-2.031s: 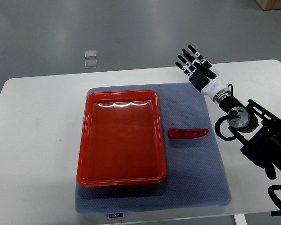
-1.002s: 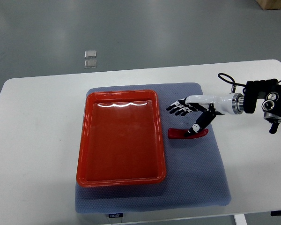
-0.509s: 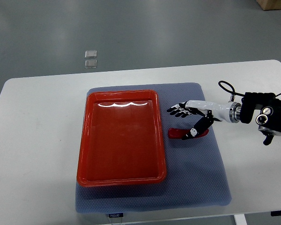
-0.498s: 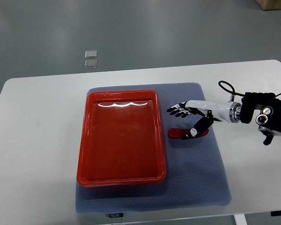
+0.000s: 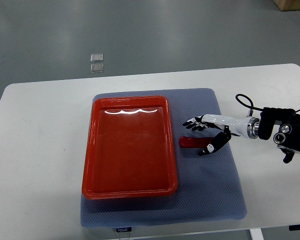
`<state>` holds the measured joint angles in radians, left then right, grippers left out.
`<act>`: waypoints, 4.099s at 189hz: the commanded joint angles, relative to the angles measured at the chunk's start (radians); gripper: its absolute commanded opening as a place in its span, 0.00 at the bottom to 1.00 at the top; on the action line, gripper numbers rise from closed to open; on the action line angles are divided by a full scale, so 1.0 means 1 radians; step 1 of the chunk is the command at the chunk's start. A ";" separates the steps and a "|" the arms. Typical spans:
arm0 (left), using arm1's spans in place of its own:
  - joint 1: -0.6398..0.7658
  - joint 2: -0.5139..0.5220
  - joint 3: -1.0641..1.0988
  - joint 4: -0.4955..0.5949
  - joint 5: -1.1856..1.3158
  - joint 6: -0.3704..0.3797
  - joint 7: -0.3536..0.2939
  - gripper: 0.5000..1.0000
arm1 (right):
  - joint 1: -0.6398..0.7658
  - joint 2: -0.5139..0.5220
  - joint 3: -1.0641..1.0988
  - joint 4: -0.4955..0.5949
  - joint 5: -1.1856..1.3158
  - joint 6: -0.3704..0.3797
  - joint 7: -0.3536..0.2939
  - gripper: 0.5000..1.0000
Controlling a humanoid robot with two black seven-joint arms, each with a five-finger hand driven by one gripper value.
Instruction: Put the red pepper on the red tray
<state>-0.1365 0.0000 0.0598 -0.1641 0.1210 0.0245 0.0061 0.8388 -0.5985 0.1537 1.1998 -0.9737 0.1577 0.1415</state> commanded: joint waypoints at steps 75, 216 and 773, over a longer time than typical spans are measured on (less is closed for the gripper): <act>0.002 0.000 0.000 0.002 0.000 0.002 0.002 1.00 | -0.014 0.020 -0.003 -0.003 -0.049 -0.020 0.015 0.57; 0.003 0.000 0.002 0.002 0.002 0.002 0.000 1.00 | 0.080 -0.030 0.000 -0.008 -0.074 -0.017 0.015 0.00; 0.008 0.000 0.002 0.005 0.002 0.003 0.002 1.00 | -0.024 0.487 0.601 -0.365 0.397 -0.044 0.076 0.72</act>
<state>-0.1288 0.0000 0.0614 -0.1594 0.1226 0.0276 0.0077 0.8812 -0.1351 0.6194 0.8334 -0.6590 0.1133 0.2010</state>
